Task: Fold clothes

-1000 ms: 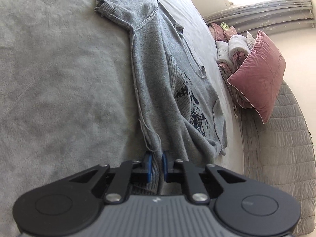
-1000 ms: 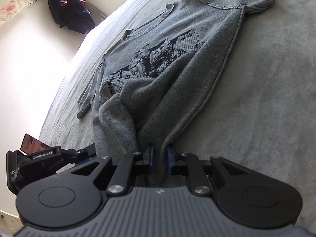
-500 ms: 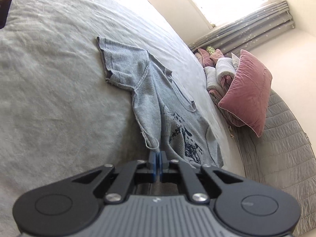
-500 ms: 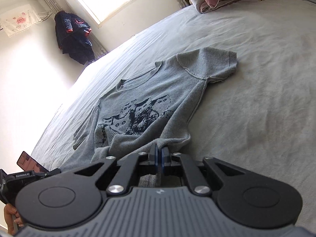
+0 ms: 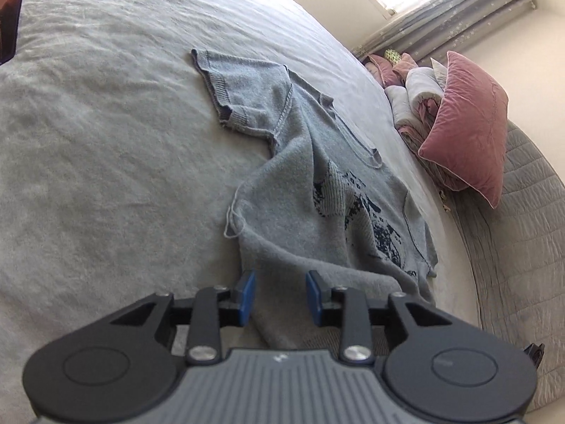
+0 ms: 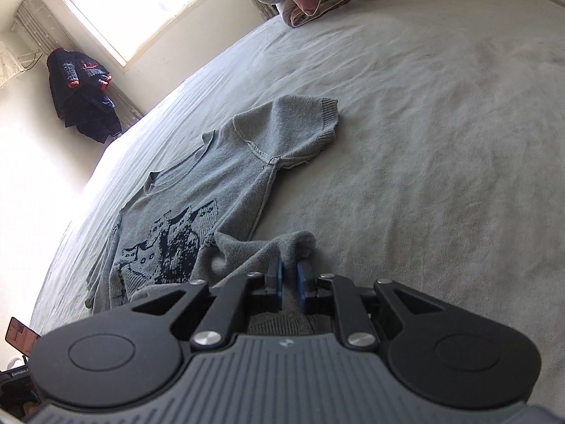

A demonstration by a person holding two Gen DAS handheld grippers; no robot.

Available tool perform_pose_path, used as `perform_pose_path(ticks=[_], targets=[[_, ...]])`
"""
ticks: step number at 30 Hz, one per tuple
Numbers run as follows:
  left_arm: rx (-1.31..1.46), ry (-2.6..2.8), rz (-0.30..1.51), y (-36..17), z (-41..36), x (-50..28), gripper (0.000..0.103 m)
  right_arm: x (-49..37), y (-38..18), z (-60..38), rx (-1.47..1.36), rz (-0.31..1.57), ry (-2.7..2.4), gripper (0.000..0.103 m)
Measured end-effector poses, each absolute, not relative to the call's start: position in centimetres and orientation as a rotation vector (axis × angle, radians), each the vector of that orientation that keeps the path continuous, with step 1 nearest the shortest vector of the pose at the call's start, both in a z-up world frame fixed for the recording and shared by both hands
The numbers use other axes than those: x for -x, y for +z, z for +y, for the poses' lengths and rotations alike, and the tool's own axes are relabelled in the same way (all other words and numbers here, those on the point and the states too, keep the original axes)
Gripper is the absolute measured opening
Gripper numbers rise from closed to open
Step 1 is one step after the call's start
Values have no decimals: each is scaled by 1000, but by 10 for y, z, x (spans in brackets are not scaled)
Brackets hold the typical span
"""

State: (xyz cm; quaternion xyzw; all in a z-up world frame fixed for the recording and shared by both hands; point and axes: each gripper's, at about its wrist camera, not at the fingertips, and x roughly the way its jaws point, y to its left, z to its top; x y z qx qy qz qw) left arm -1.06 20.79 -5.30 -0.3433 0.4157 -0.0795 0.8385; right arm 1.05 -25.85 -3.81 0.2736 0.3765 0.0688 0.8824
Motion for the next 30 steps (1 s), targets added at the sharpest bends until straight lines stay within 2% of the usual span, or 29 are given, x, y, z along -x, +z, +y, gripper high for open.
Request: perform_pose_path(ticks=[1, 2, 3, 10, 11, 12, 14, 16, 17, 30], targets=[[713, -192, 904, -55, 204, 11, 37, -7, -38, -259, -556, 791, 156, 23], [704, -210, 931, -58, 199, 12, 37, -4, -39, -259, -537, 794, 160, 38], [700, -227, 958, -62, 195, 14, 38, 0, -40, -260, -518, 800, 164, 45], [700, -315, 1003, -78, 167, 22, 37, 20, -51, -259, -398, 836, 218, 45], [700, -321, 999, -79, 163, 23, 36, 22, -51, -255, -375, 838, 235, 43], [697, -323, 999, -79, 161, 24, 36, 23, -51, -252, -353, 839, 252, 38], [679, -312, 1007, -79, 157, 21, 30, 25, -54, -246, -327, 853, 287, 26], [662, -298, 1016, -78, 155, 19, 11, 25, -54, -242, -311, 866, 308, 13], [655, -283, 1022, -76, 155, 19, 8, 25, -54, -242, -310, 873, 316, 7], [545, -227, 1053, -12, 190, 78, 6, 74, 5, -262, -291, 861, 337, 5]])
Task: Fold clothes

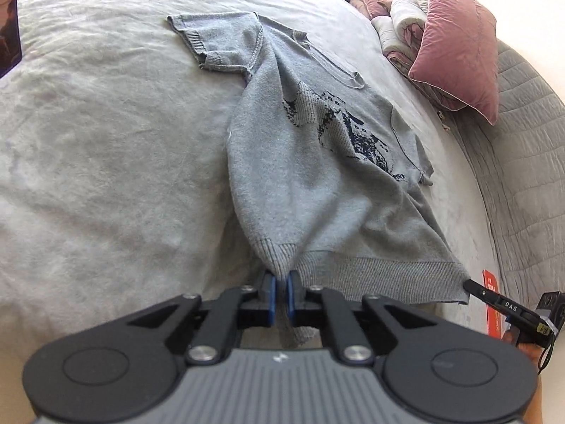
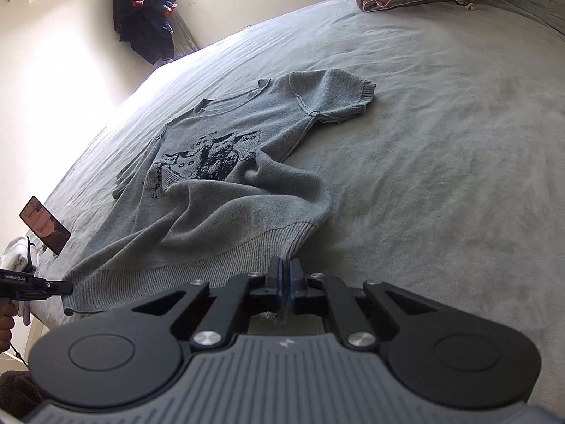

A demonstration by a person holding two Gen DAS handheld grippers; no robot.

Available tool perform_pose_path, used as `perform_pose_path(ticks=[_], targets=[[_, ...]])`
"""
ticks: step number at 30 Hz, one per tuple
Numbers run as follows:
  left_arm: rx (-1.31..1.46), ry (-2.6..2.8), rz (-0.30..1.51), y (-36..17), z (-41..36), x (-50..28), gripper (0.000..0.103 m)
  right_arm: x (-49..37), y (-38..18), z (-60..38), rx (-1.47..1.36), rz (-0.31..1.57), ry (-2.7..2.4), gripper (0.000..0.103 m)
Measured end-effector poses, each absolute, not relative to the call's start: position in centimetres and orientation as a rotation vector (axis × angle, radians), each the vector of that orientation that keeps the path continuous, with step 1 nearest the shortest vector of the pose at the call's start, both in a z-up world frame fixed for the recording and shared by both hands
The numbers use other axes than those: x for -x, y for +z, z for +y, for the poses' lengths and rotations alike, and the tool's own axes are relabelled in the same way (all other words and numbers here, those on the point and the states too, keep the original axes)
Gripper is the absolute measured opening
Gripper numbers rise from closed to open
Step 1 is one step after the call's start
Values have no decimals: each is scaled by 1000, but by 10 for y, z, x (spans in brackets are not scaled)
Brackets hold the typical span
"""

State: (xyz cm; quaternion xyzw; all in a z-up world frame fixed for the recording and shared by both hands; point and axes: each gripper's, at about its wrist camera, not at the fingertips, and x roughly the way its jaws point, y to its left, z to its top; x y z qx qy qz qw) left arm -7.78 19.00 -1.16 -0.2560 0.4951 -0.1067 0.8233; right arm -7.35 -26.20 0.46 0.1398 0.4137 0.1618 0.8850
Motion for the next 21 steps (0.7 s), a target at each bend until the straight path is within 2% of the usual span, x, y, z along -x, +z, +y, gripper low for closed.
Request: perform_pose_path(ticks=[10, 17, 20, 21], targets=[[418, -219, 1111, -3, 188, 89, 6, 104, 29, -249, -202, 942, 364, 5], [357, -186, 1187, -32, 183, 74, 7, 90, -3, -244, -173, 1047, 334, 5], [397, -203, 1192, -37, 192, 68, 8, 82, -17, -246, -192, 1091, 322, 10], [419, -207, 1182, -36, 197, 66, 12, 80, -19, -248, -203, 1095, 320, 13]])
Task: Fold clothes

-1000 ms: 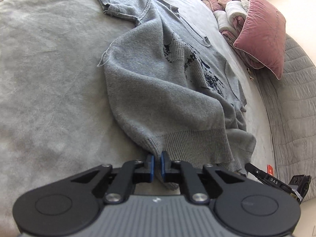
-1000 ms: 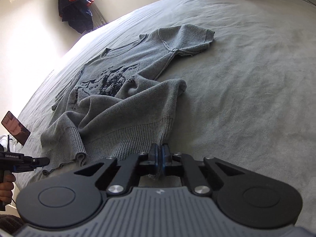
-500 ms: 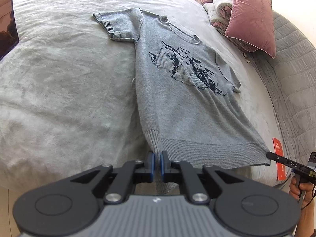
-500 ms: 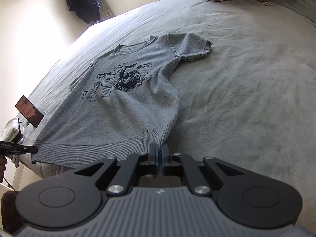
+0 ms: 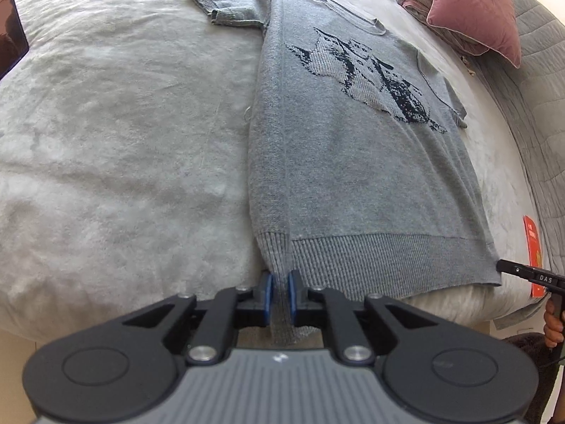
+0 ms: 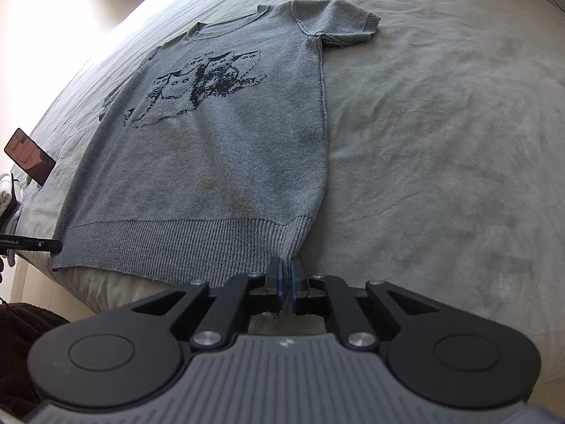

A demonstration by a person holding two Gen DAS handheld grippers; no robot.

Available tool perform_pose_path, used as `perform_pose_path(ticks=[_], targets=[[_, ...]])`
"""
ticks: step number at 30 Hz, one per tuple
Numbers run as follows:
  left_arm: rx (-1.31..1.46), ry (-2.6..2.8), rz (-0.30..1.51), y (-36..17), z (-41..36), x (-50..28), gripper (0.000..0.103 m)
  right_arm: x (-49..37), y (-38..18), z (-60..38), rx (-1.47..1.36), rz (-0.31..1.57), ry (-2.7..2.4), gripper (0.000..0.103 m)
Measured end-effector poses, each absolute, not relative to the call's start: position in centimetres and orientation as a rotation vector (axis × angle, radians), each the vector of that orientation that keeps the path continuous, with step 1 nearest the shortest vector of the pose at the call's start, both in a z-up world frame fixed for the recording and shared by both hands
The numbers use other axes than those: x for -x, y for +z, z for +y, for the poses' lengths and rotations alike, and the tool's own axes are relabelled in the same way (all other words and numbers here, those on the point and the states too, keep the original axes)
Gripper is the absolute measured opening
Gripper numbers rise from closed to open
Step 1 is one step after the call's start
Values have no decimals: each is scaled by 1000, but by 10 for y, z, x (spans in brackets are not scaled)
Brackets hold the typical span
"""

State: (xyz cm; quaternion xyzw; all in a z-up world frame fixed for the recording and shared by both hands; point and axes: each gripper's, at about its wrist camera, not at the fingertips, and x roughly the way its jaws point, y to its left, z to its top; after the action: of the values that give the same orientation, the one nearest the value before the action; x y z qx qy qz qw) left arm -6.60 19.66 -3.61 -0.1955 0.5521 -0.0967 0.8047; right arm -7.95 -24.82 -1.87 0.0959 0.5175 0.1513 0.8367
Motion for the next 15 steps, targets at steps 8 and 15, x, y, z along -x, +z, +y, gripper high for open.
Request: perform_pose_path(ticks=[8, 15], targets=[[622, -149, 1052, -38, 243, 24, 35, 38, -16, -275, -383, 1046, 278, 46], [752, -8, 968, -59, 260, -45, 41, -31, -33, -283, -603, 995, 203, 46]])
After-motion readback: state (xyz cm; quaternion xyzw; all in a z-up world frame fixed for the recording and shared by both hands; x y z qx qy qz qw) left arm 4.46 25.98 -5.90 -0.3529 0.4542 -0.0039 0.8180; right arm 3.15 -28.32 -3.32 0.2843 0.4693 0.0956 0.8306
